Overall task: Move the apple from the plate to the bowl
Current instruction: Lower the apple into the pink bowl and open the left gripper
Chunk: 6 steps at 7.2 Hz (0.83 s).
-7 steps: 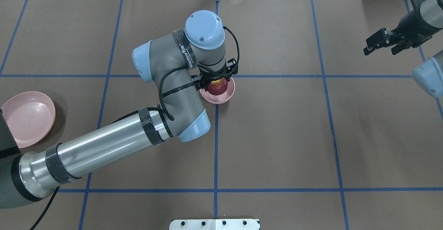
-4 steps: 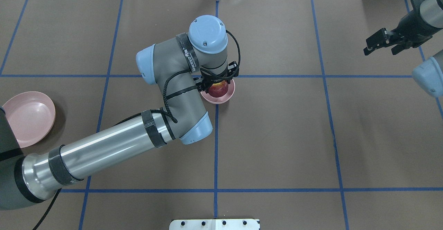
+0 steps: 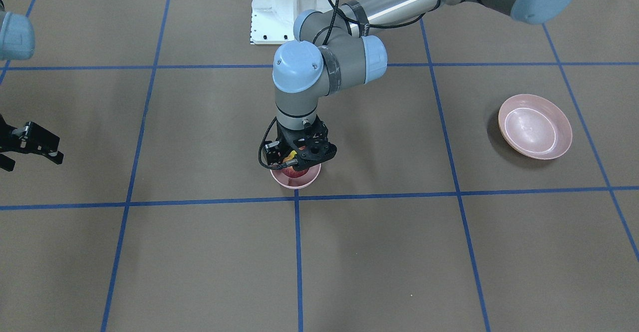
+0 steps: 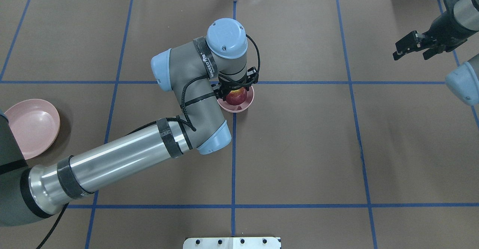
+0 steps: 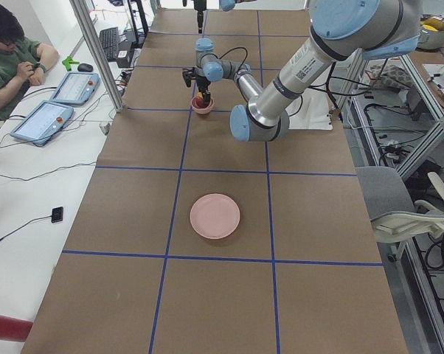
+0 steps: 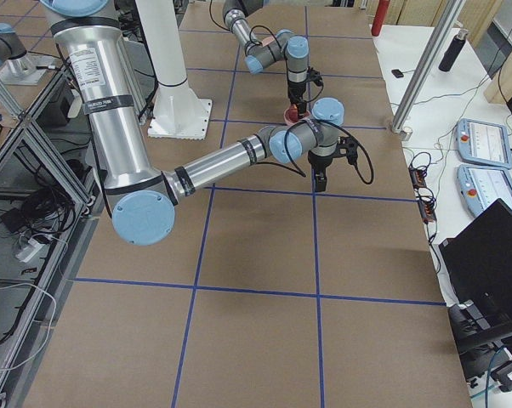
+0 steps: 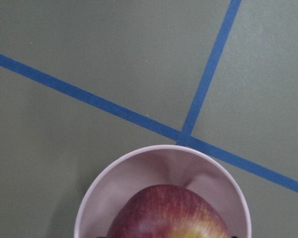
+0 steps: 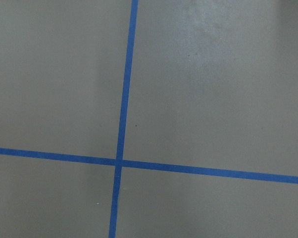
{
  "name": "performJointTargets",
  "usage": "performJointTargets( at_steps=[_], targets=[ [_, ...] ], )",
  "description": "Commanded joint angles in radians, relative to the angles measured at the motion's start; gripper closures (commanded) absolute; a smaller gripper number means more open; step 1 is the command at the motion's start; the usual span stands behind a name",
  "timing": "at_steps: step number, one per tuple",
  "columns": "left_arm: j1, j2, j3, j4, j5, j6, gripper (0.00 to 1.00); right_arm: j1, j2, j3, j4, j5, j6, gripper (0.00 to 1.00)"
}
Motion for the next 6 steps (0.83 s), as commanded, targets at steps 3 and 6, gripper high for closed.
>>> performJointTargets(
  at_steps=[3, 6],
  targets=[
    [0.002, 0.000, 0.006, -0.006, -0.002, 0.001, 1.00, 0.000, 0.000, 0.000, 0.000, 0.000, 0.000, 0.00],
    [0.002, 0.004, 0.011, -0.004, 0.000, 0.000, 0.52, 0.000, 0.000, -0.002, 0.000, 0.000, 0.000, 0.00]
  ],
)
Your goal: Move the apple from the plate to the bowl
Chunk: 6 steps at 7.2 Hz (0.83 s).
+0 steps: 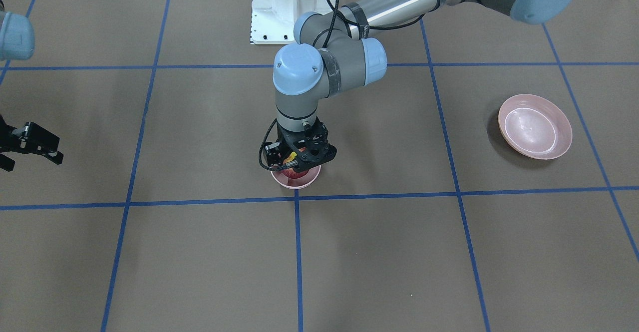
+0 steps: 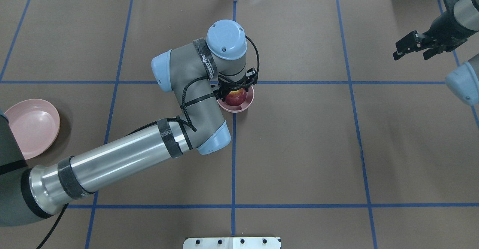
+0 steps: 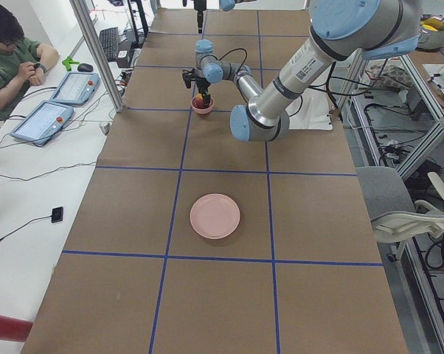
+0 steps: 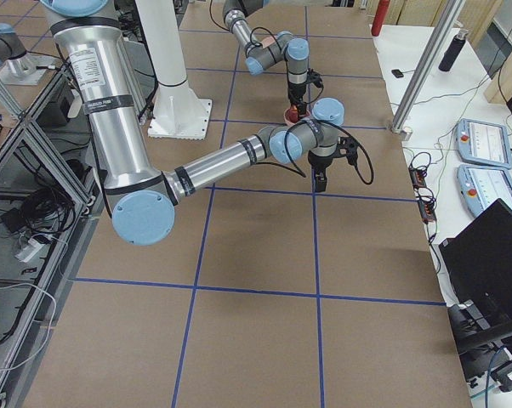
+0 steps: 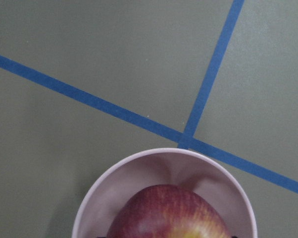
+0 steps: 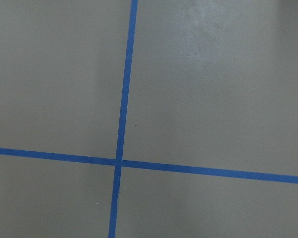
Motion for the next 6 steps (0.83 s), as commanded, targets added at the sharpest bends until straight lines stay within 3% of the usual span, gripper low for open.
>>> performJointTargets(
  at_steps=[1, 2, 3, 4, 6],
  targets=[
    [0.000, 0.000, 0.001, 0.002, 0.001, -0.006, 0.38, -0.001, 0.000, -0.002, 0.000, 0.000, 0.000, 0.00],
    [0.000, 0.000, 0.004, 0.002, 0.001, -0.029, 0.35, -0.001, 0.000, -0.002, 0.000, 0.000, 0.000, 0.00],
    [0.000, 0.000, 0.004, 0.001, 0.001, -0.029, 0.22, 0.001, 0.000, -0.002, 0.000, 0.000, 0.000, 0.00],
    [0.002, 0.000, 0.003, 0.002, 0.001, -0.027, 0.02, 0.001, 0.000, -0.003, 0.000, -0.002, 0.000, 0.00],
    [0.002, -0.001, 0.003, 0.001, 0.000, -0.023, 0.02, 0.001, 0.000, -0.003, -0.002, -0.003, 0.000, 0.00]
  ],
)
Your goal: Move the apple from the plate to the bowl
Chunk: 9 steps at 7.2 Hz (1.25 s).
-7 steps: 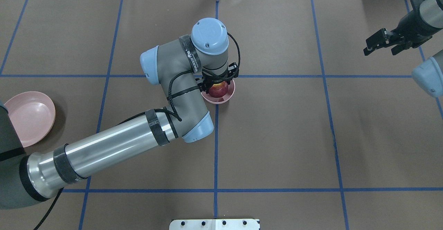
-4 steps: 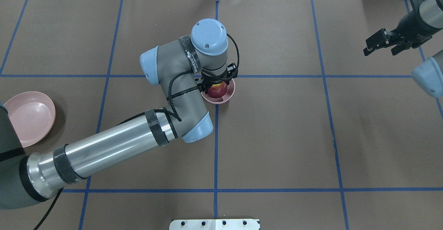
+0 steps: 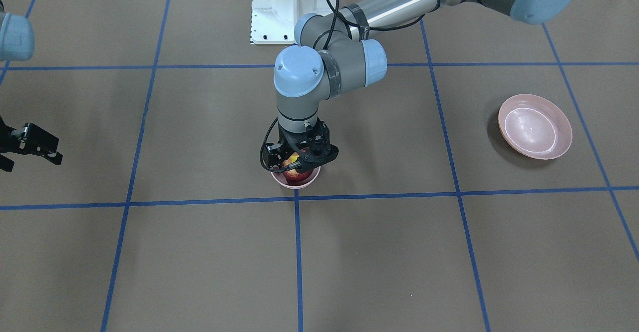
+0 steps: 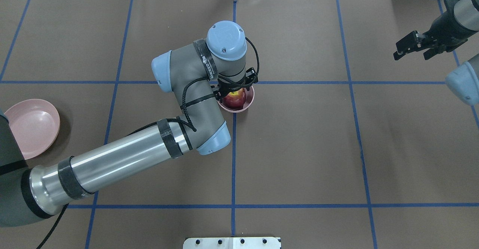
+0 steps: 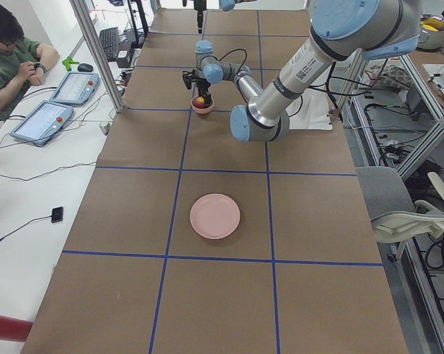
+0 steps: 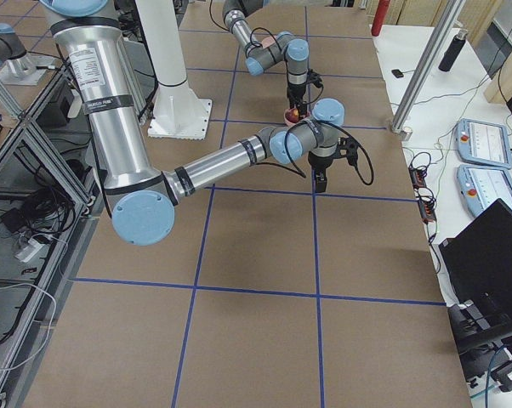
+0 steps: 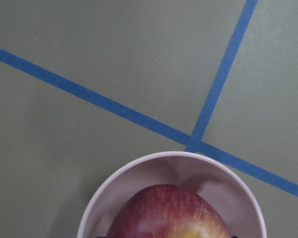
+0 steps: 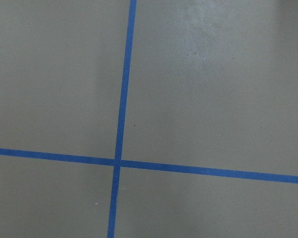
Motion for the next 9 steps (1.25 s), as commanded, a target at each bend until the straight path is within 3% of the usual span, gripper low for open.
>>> performJointTargets(
  at_steps=[1, 3, 4, 6, 8, 9],
  targets=[
    [-0.001, -0.001, -0.003, 0.000, -0.001, 0.002, 0.02, 0.000, 0.000, 0.000, -0.001, -0.002, 0.000, 0.00],
    [-0.021, 0.003, -0.070, 0.011, 0.001, 0.026, 0.02, 0.003, -0.001, 0.006, 0.009, -0.010, 0.000, 0.00],
    [-0.047, 0.038, -0.139, 0.032, 0.004, 0.127, 0.02, 0.023, -0.003, 0.003, 0.010, -0.013, 0.003, 0.00],
    [-0.117, 0.172, -0.318, 0.084, 0.003, 0.313, 0.02, 0.040, 0.003, 0.010, 0.017, -0.024, 0.005, 0.00],
    [-0.209, 0.340, -0.545, 0.251, 0.001, 0.692, 0.02, 0.054, -0.006, 0.001, 0.017, -0.063, 0.002, 0.00],
    [-0.272, 0.449, -0.598, 0.249, -0.002, 0.803, 0.02, 0.058, -0.021, -0.006, 0.017, -0.085, -0.001, 0.00]
  ],
)
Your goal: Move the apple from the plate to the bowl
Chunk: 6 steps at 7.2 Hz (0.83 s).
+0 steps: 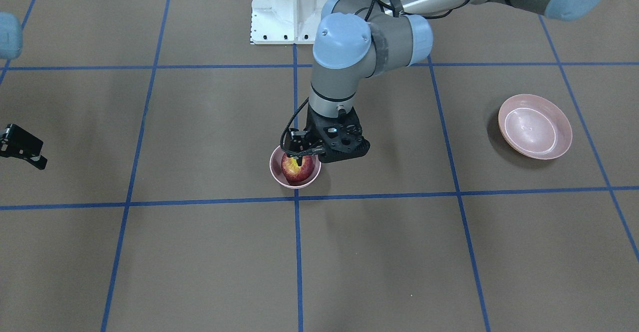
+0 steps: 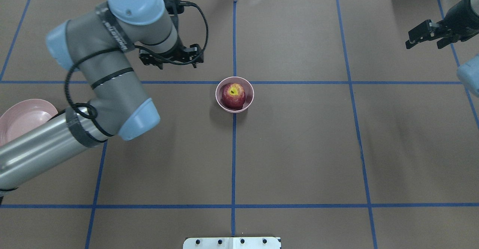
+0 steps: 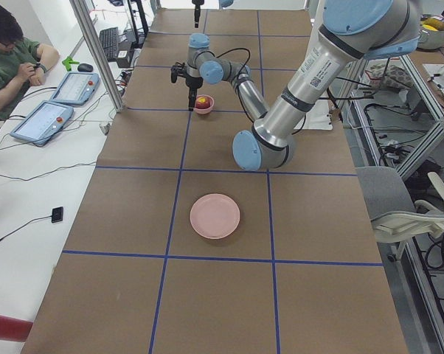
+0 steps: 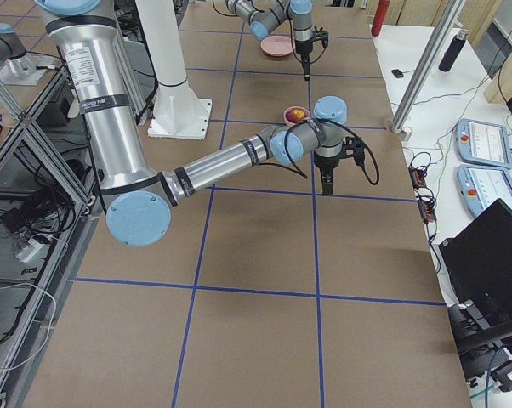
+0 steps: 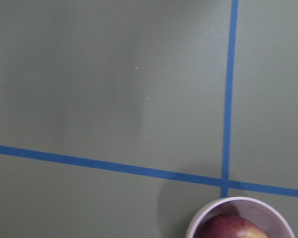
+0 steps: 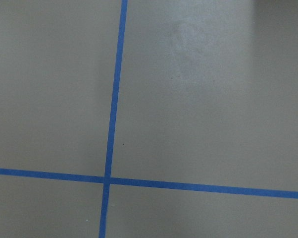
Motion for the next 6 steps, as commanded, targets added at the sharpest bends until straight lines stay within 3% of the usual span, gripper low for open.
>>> performJointTargets(
  at_steps=[1, 2, 3, 4, 6],
  targets=[
    [-0.175, 0.202, -0.099, 0.021, -0.014, 0.299, 0.02, 0.043, -0.019, -0.036, -0.006, -0.025, -0.054, 0.00],
    [-0.291, 0.257, -0.081, 0.021, -0.061, 0.483, 0.02, 0.089, -0.023, -0.076, -0.013, -0.016, -0.169, 0.00],
    [-0.417, 0.299, -0.061, 0.021, -0.199, 0.627, 0.02, 0.136, -0.023, -0.119, -0.013, -0.011, -0.220, 0.00],
    [-0.519, 0.348, -0.047, 0.030, -0.280, 0.820, 0.02, 0.199, -0.047, -0.154, -0.010, -0.002, -0.295, 0.00],
    [-0.677, 0.433, 0.041, 0.021, -0.285, 0.964, 0.02, 0.313, -0.088, -0.198, -0.062, 0.071, -0.409, 0.00]
  ],
)
